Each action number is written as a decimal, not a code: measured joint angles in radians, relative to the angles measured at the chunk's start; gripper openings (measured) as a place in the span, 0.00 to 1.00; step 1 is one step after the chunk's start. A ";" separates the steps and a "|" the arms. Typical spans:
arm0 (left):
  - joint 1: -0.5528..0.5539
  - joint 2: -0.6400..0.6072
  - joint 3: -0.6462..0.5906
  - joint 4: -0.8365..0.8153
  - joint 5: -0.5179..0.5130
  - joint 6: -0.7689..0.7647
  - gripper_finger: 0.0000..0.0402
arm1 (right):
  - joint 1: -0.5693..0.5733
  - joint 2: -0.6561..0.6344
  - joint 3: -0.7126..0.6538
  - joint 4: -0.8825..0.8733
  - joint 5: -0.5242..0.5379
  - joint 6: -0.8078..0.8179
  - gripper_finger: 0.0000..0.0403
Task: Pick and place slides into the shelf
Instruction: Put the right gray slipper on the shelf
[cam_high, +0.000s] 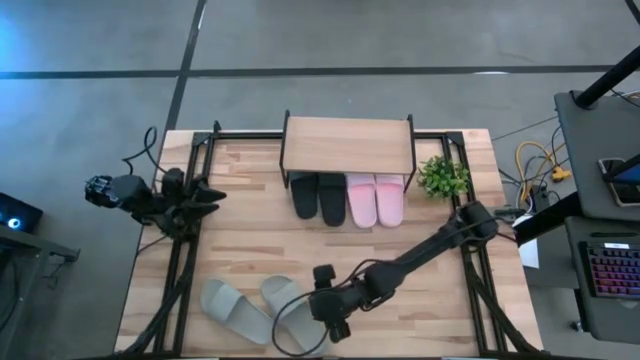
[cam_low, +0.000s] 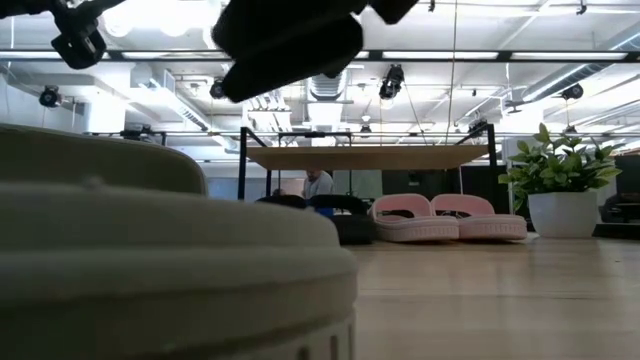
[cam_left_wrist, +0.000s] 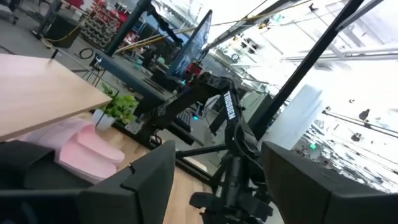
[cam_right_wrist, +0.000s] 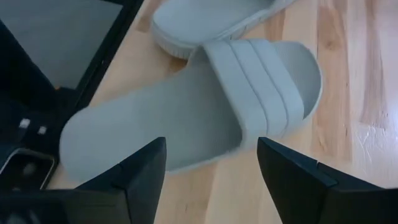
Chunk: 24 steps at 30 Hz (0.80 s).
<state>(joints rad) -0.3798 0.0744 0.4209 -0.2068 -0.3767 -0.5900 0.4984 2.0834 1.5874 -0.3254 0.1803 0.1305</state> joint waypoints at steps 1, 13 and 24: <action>0.000 0.000 -0.001 -0.005 0.000 0.000 0.56 | 0.000 0.010 0.009 0.004 0.005 0.005 0.61; 0.000 0.024 -0.002 -0.030 -0.007 -0.004 0.56 | -0.006 0.087 0.015 0.069 0.092 0.052 0.61; 0.000 0.037 -0.003 -0.030 -0.017 -0.007 0.56 | -0.041 0.134 0.016 0.132 0.135 0.052 0.58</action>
<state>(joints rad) -0.3801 0.1116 0.4175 -0.2365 -0.3938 -0.5968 0.4579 2.2172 1.6035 -0.1937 0.3157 0.1829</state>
